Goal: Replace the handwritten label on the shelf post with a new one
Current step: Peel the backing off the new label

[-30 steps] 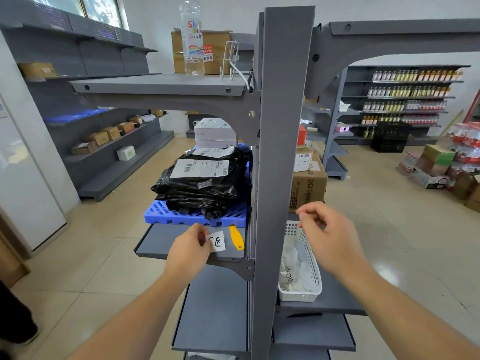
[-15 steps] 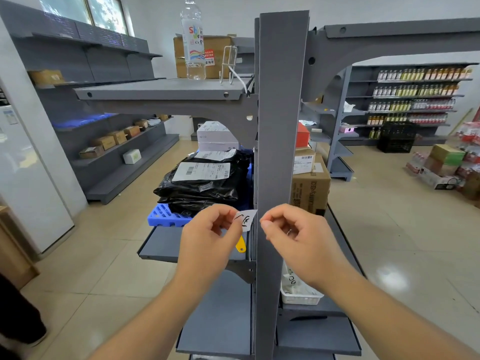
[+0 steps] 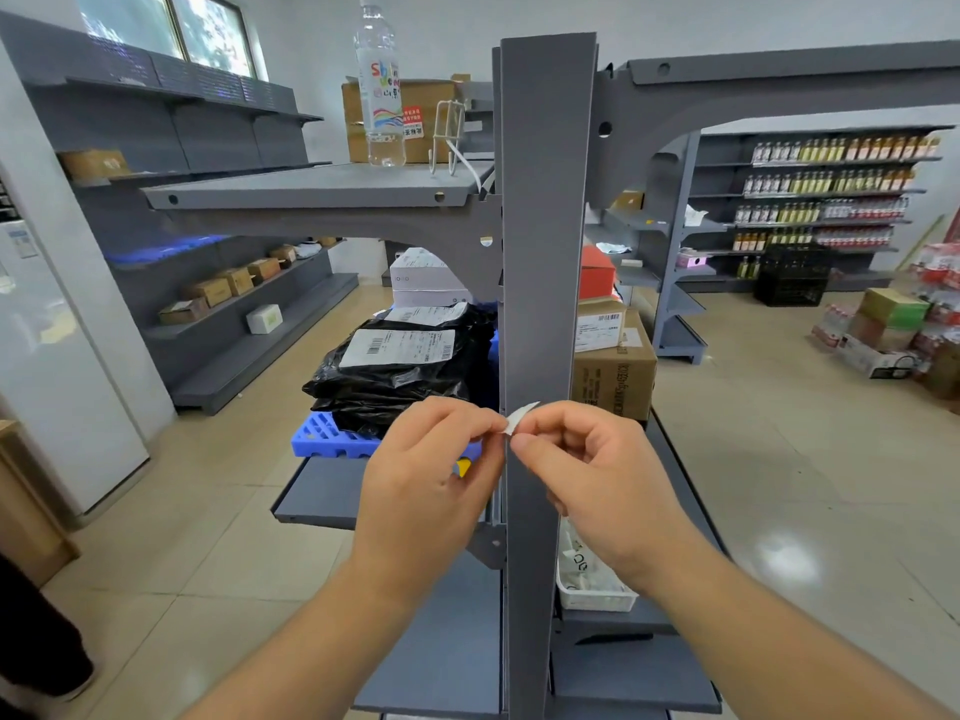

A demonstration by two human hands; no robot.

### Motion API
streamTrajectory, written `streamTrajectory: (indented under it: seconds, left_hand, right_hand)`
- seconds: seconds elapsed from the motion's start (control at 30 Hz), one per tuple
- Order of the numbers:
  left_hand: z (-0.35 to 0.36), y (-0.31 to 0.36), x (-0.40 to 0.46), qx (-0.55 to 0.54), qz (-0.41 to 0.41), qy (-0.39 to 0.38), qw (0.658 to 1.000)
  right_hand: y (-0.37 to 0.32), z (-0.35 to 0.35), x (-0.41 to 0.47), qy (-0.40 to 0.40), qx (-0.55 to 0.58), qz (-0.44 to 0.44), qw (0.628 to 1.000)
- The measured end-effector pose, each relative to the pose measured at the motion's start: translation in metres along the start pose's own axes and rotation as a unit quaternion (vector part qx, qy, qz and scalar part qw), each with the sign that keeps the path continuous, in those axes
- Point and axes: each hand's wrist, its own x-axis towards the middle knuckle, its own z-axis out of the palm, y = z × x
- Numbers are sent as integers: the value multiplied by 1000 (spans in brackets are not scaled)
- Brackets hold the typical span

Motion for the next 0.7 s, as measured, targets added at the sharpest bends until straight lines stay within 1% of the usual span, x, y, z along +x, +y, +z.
streamTrajectory:
  seconds: [0.27, 0.7]
  left_hand:
    - [6, 2, 0, -1, 24, 15, 1000]
    - [6, 3, 0, 20, 35, 3, 999]
  right_hand:
    - [1, -2, -1, 11, 32, 33, 999]
    - [-3, 0, -4, 24, 63, 71, 995]
